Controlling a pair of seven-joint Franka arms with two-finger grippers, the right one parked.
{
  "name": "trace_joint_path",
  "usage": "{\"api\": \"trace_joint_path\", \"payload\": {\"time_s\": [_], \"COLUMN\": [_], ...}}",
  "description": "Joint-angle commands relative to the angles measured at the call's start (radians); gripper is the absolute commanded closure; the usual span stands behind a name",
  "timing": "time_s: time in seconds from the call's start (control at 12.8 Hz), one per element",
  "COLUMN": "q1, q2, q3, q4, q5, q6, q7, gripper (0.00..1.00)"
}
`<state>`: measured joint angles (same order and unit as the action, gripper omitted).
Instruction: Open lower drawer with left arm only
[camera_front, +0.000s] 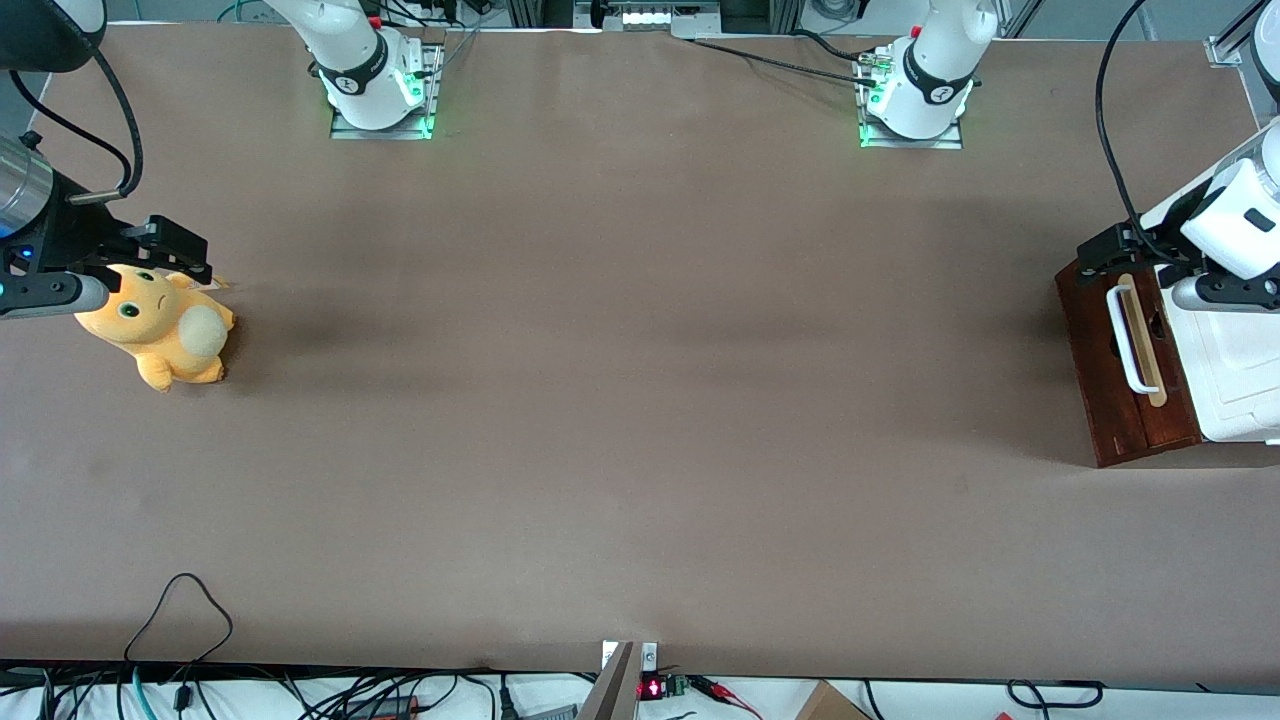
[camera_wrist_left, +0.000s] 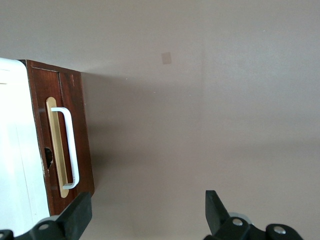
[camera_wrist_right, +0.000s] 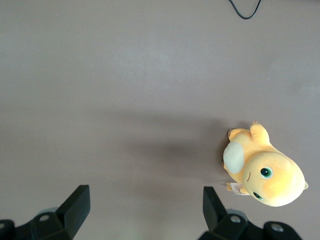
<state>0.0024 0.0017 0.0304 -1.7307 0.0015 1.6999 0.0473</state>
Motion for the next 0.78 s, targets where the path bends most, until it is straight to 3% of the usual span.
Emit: {"api": "trace_joint_path", "payload": {"time_s": [0.0, 0.7], "q1": [0.007, 0.008], "q2": [0.001, 0.006], "q3": [0.003, 0.005], "q4": [0.043, 0.051], "q5": [-0.038, -0.052], "q6": [-0.070, -0.083], "q7": [0.034, 0.031], "gripper": [0.00, 0.00]}}
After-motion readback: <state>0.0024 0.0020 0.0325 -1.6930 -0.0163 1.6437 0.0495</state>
